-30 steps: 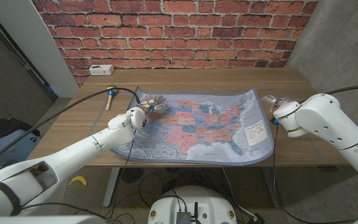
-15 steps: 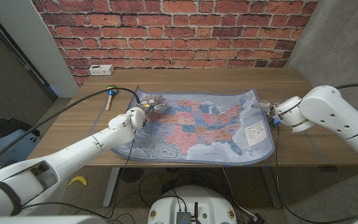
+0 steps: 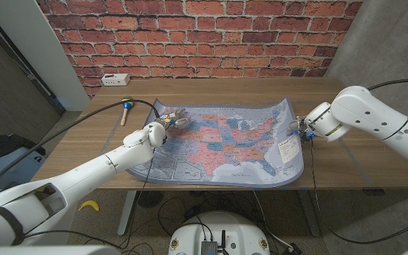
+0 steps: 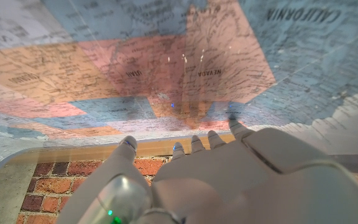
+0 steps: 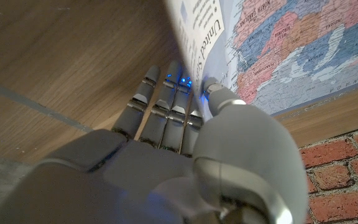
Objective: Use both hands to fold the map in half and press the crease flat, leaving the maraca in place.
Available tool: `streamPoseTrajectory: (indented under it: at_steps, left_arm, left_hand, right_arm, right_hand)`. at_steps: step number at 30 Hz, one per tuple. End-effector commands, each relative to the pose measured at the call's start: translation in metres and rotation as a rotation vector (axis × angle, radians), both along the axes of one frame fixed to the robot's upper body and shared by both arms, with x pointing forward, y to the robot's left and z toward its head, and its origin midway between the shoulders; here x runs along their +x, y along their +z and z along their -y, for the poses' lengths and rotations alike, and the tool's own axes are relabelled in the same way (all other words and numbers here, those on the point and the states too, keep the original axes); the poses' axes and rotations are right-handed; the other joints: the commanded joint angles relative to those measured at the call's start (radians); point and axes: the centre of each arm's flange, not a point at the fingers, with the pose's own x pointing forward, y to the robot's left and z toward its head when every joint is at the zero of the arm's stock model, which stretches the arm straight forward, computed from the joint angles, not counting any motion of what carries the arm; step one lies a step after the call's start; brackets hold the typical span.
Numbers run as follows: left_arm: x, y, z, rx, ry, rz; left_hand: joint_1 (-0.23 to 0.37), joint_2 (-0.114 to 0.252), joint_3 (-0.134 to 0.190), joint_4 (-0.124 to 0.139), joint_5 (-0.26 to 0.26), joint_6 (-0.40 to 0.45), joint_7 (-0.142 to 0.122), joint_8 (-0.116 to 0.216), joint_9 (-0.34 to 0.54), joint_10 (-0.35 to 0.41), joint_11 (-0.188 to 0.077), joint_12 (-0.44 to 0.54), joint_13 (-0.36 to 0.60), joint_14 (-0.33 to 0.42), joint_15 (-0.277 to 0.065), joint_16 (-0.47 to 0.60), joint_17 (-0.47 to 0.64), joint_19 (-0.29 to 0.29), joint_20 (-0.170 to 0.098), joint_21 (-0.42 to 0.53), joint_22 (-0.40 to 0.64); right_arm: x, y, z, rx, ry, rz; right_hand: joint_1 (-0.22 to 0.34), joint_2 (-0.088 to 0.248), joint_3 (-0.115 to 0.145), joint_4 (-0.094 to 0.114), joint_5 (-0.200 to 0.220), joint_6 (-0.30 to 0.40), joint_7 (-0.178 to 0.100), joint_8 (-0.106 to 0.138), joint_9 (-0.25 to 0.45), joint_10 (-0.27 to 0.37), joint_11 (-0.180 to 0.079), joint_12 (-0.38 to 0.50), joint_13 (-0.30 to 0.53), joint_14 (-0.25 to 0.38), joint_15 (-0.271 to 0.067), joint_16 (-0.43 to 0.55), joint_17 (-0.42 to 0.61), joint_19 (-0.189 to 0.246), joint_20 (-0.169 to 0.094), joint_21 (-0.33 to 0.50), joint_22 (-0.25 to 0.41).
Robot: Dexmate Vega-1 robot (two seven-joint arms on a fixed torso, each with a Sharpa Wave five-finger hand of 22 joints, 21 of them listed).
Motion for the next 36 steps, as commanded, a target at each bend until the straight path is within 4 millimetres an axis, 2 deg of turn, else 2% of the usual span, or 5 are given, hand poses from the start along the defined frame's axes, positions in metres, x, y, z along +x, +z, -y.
streamPoseTrajectory:
  at_steps: [1,6,13,26,36]
  left_arm:
    - [-0.003,0.003,-0.001,-0.004,-0.015,0.02]
    - [-0.012,0.007,0.002,0.0,-0.02,0.062]
    - [-0.02,0.008,-0.001,-0.004,0.002,0.088]
    - [-0.028,-0.003,-0.012,-0.008,0.08,0.072]
    - [-0.03,-0.01,-0.015,-0.015,0.094,0.046]
  left_hand:
    - [-0.004,0.003,0.003,0.006,0.006,-0.028,0.003,0.0,0.005,-0.06,0.0,0.003,0.003,-0.068,-0.017,0.001,0.005,-0.001,-0.005,0.004,0.005]
    - [-0.004,0.004,0.003,0.007,0.006,-0.029,0.003,0.001,0.005,-0.06,0.0,0.004,0.003,-0.068,-0.017,0.001,0.005,-0.001,-0.004,0.004,0.005]
    - [-0.004,0.005,0.003,0.009,0.007,-0.027,0.002,0.002,0.005,-0.055,-0.001,0.006,0.003,-0.067,-0.016,0.002,0.004,-0.003,-0.002,0.003,0.005]
    - [-0.003,0.001,0.001,0.009,0.008,-0.031,0.002,0.002,0.005,-0.063,-0.004,0.003,0.003,-0.072,-0.011,0.0,0.004,-0.016,0.001,-0.001,0.004]
    - [-0.002,-0.007,-0.002,0.007,0.007,-0.026,0.008,0.004,0.005,-0.062,-0.003,0.004,0.003,-0.074,-0.01,0.0,0.004,-0.019,0.001,-0.002,0.004]
  right_arm:
    - [0.0,0.008,-0.005,-0.112,-0.072,0.108]
    - [-0.015,0.012,-0.008,-0.178,-0.111,0.263]
    - [-0.029,0.016,-0.009,-0.22,-0.179,0.429]
    - [-0.038,0.024,-0.013,-0.286,-0.302,0.619]
    - [-0.045,0.034,-0.011,-0.319,-0.338,0.686]
  right_hand:
    - [0.033,0.015,-0.015,0.011,-0.002,0.047,0.006,0.037,0.031,0.065,0.003,0.06,0.041,0.047,-0.009,0.07,0.082,0.032,-0.001,0.021,0.007]
    - [0.053,0.02,-0.013,0.012,-0.001,0.065,0.018,0.062,0.049,0.094,-0.012,0.096,0.069,0.078,-0.022,0.099,0.12,0.06,0.002,0.04,0.01]
    - [0.077,0.014,-0.003,0.006,0.0,0.087,0.036,0.093,0.072,0.133,-0.026,0.142,0.104,0.122,-0.021,0.122,0.153,0.092,0.009,0.063,0.014]
    - [0.081,-0.004,0.005,0.003,0.0,0.104,0.04,0.12,0.095,0.151,-0.032,0.178,0.137,0.152,-0.026,0.116,0.162,0.101,0.011,0.078,0.016]
    - [0.08,-0.017,0.01,0.002,0.001,0.113,0.04,0.136,0.11,0.163,-0.036,0.199,0.158,0.178,-0.031,0.112,0.165,0.108,0.008,0.089,0.018]
